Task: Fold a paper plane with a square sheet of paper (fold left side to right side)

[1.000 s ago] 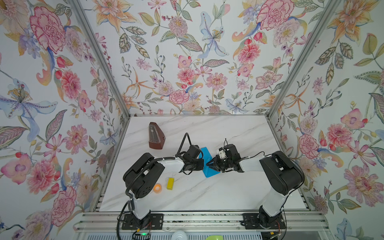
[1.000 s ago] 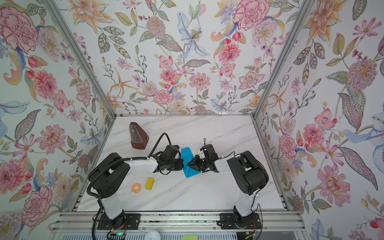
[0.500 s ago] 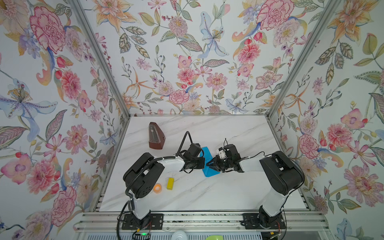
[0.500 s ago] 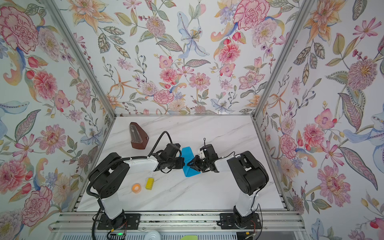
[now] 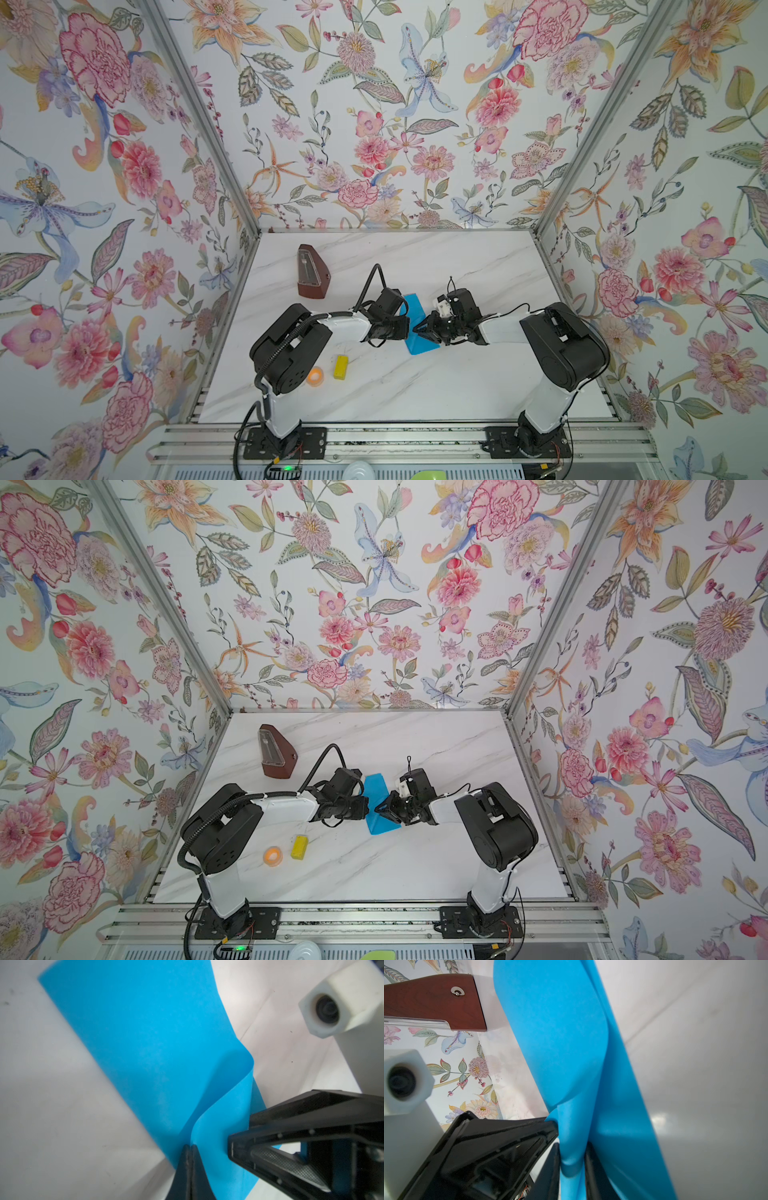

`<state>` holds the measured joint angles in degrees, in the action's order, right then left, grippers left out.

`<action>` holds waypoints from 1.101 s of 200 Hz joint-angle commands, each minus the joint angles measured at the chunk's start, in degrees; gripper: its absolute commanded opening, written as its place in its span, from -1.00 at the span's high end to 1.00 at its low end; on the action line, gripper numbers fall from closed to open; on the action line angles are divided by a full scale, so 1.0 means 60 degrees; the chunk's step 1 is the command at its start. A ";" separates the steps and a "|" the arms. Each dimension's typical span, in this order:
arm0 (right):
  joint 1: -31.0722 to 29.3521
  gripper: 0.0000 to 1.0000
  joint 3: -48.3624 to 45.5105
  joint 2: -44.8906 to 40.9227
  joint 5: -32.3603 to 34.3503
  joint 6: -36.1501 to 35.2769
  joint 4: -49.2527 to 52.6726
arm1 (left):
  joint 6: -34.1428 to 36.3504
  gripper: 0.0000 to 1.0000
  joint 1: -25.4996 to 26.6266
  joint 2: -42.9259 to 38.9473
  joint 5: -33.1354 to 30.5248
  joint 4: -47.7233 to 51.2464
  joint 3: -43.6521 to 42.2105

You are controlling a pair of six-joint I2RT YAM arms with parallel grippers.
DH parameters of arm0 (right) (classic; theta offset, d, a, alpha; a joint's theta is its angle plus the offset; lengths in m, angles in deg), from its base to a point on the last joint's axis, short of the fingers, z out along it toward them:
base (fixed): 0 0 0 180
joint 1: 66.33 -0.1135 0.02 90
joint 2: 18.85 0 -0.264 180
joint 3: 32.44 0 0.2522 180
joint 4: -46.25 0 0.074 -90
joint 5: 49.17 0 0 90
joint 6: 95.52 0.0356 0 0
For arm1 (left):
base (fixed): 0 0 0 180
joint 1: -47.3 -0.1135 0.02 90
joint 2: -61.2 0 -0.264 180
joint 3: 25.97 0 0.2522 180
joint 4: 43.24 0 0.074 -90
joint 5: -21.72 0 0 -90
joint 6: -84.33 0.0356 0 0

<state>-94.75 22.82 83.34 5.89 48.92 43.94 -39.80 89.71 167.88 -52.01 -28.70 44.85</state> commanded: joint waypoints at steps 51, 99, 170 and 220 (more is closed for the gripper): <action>-0.0007 0.36 0.0394 -0.1288 0.0901 -0.0463 0.2324 | 0.0513 1.00 -0.0082 0.0379 -0.0353 0.0776 0.0151; -0.0154 0.63 0.0752 -0.1329 0.0282 -0.0065 0.1814 | 0.0663 1.00 -0.0085 0.0464 -0.0412 0.0952 0.0265; -0.0198 0.71 0.1321 0.0004 -0.0187 0.0021 0.1459 | 0.0859 1.00 -0.0086 0.0590 -0.0631 0.1258 0.0407; -0.0141 0.71 0.1128 0.0252 0.0137 -0.0294 0.1833 | 0.1030 1.00 -0.0086 0.0605 -0.0852 0.1551 0.0481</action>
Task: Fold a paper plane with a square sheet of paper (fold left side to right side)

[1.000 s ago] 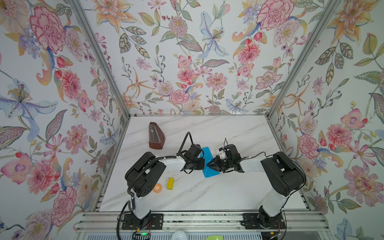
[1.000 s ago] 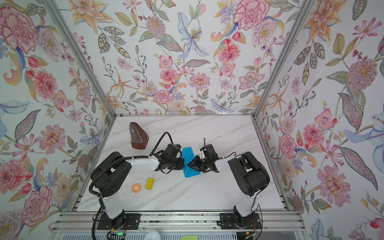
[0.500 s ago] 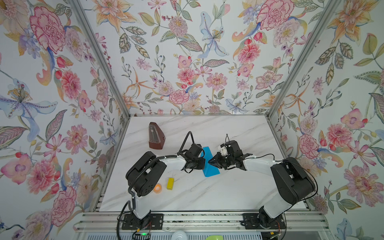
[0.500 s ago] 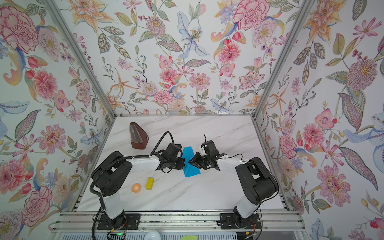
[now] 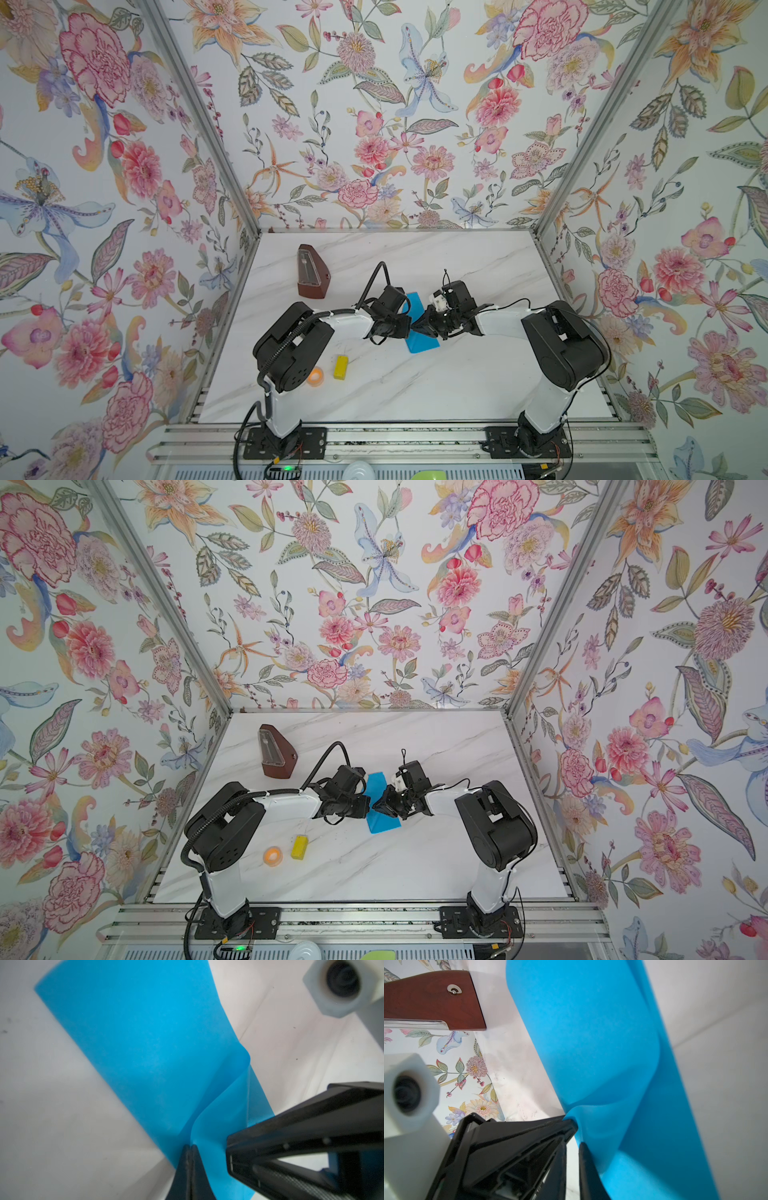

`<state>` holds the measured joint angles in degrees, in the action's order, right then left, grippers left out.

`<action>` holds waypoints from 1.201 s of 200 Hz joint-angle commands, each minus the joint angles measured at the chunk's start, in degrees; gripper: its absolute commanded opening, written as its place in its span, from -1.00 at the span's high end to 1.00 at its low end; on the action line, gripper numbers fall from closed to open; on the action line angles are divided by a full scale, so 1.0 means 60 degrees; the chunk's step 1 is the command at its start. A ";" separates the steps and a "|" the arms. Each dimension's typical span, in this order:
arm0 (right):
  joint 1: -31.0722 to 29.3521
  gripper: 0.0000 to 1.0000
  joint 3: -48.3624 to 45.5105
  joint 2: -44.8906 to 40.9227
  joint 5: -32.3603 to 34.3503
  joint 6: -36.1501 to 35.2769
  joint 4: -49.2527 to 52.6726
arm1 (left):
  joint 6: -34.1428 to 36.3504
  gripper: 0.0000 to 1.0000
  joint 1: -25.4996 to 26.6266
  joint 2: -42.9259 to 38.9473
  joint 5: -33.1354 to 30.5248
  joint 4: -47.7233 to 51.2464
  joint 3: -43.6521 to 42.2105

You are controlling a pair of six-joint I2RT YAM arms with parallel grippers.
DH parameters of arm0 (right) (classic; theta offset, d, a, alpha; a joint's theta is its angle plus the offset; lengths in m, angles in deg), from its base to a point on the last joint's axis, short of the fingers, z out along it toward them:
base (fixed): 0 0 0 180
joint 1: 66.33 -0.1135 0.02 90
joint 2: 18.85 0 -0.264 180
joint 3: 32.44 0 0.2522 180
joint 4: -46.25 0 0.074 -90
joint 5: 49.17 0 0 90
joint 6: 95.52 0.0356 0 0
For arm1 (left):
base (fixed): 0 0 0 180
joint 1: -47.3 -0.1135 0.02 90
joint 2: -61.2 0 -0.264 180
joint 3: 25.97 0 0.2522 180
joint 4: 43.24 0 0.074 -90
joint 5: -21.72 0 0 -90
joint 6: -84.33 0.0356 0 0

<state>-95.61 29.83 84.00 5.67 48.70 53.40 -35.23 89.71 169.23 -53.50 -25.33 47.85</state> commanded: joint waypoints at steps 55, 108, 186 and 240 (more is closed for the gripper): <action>0.0100 0.71 -0.0331 0.0119 0.0425 -0.0581 0.0614 | 0.0313 1.00 -0.0091 0.0422 -0.0634 0.1067 -0.0004; 0.0188 0.74 -0.0537 0.0170 0.0767 -0.0967 0.1105 | 0.0342 1.00 -0.0085 0.0452 -0.0607 0.1096 0.0007; 0.0348 0.91 -0.0721 -0.0109 0.2265 -0.1832 0.3144 | 0.1022 1.00 -0.0096 0.0650 -0.0232 0.0993 0.0054; 0.0329 0.89 0.0315 -0.1165 0.1815 -0.2561 0.3775 | 0.1996 1.00 -0.0082 0.0751 0.0048 0.0894 -0.0010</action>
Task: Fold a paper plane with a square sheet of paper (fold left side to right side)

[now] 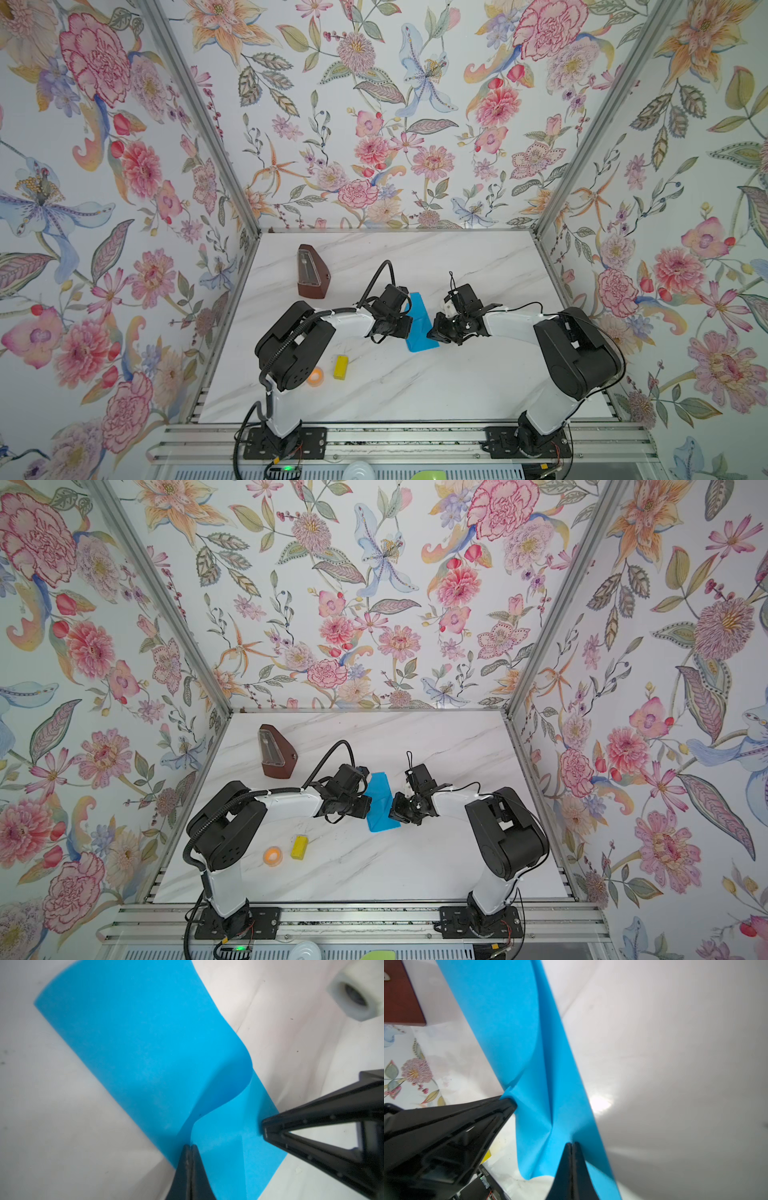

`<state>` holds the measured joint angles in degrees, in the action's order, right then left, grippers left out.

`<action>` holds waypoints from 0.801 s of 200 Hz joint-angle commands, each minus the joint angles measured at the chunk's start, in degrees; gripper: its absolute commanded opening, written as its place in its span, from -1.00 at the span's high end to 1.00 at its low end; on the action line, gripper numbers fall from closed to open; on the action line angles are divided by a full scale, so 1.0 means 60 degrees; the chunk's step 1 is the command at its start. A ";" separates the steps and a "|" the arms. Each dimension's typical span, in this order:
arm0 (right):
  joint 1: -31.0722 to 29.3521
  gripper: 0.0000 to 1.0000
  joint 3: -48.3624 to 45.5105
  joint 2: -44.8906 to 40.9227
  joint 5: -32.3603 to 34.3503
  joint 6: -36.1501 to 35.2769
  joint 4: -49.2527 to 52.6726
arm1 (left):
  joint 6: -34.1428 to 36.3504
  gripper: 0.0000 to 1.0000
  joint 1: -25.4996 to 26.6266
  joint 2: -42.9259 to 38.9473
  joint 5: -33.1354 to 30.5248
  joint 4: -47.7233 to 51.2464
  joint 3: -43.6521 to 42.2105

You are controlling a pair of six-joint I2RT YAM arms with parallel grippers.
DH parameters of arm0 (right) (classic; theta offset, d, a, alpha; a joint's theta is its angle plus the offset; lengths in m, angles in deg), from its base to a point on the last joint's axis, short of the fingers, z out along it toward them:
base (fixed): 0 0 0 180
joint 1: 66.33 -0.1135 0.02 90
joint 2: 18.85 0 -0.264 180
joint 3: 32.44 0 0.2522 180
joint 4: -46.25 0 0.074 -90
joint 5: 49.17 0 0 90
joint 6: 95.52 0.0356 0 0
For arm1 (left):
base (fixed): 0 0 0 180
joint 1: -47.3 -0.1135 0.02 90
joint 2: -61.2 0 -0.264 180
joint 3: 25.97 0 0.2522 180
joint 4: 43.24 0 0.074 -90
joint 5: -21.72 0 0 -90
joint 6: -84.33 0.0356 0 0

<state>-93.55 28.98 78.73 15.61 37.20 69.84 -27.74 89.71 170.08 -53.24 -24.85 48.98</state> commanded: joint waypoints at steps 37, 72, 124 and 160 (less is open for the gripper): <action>-0.0229 0.86 0.1170 0.0036 -0.0912 -0.1198 0.0763 | 0.1018 1.00 -0.0084 0.0561 0.0209 0.0699 -0.0283; -0.0414 0.86 0.1864 0.0687 -0.1101 -0.1583 0.1065 | 0.1085 1.00 -0.0075 0.0526 0.0315 0.0651 -0.0298; -0.0407 0.86 0.2455 0.1478 -0.0876 -0.2094 0.1649 | 0.1185 1.00 -0.0082 0.0499 0.0306 0.0705 -0.0282; -0.0399 0.87 0.2498 0.1825 -0.0528 -0.2309 0.1971 | 0.1269 1.00 -0.0083 0.0476 0.0303 0.0753 -0.0259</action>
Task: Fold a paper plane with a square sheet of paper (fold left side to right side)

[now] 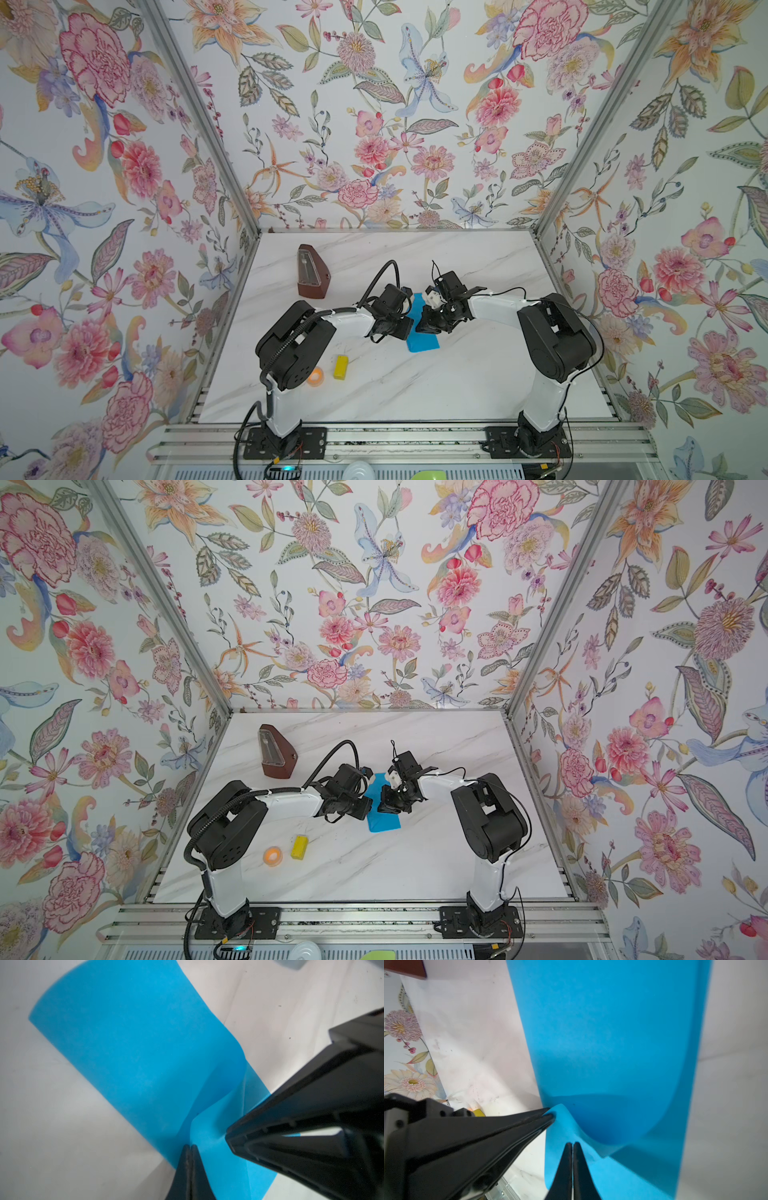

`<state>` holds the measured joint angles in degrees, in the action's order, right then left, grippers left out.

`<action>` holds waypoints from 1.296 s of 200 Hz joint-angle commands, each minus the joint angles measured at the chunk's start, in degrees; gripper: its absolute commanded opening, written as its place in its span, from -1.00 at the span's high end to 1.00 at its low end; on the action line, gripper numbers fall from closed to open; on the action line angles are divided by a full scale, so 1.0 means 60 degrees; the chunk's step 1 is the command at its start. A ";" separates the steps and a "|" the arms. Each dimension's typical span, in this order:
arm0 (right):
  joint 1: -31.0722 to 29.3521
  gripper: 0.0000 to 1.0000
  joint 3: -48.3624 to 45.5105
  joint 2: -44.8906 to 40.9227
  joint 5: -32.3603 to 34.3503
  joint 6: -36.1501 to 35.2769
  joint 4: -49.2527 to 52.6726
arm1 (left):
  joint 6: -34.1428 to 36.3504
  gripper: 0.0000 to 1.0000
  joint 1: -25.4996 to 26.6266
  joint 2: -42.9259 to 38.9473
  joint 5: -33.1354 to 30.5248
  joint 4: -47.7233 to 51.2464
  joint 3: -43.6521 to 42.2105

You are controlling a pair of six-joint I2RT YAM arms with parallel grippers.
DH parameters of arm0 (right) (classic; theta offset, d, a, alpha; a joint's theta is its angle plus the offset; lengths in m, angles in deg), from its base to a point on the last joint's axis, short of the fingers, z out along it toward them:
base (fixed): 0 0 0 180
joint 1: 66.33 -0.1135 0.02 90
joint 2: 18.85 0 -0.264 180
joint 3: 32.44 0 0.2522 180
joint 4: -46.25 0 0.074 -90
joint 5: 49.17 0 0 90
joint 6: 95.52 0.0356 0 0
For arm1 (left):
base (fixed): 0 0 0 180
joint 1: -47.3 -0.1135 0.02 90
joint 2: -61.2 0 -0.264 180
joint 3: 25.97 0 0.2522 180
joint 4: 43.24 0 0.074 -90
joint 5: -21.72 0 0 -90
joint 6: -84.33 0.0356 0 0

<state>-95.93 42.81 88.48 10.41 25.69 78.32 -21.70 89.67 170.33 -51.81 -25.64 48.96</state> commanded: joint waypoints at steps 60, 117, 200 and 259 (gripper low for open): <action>-0.0181 0.90 -0.0479 0.0050 0.0491 -0.0298 0.0836 | 0.0456 0.69 -0.0117 0.0120 -0.0469 0.1054 -0.0102; -0.0888 0.90 -0.0980 -0.0273 0.0513 0.0841 0.0523 | 0.0446 0.51 -0.0300 -0.0092 -0.0504 0.0799 0.0026; -0.1339 0.97 -0.1767 -0.0221 0.0438 0.3488 -0.1837 | -0.0319 0.45 -0.0558 -0.1648 -0.0555 0.1558 0.0045; -0.1323 0.99 -0.1959 -0.0104 0.0381 0.3739 -0.2245 | -0.2054 0.64 -0.0115 -0.1856 0.0367 0.1086 -0.0762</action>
<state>-103.45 32.96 85.50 10.06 46.65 63.02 -28.90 87.13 159.03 -51.75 -19.19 46.77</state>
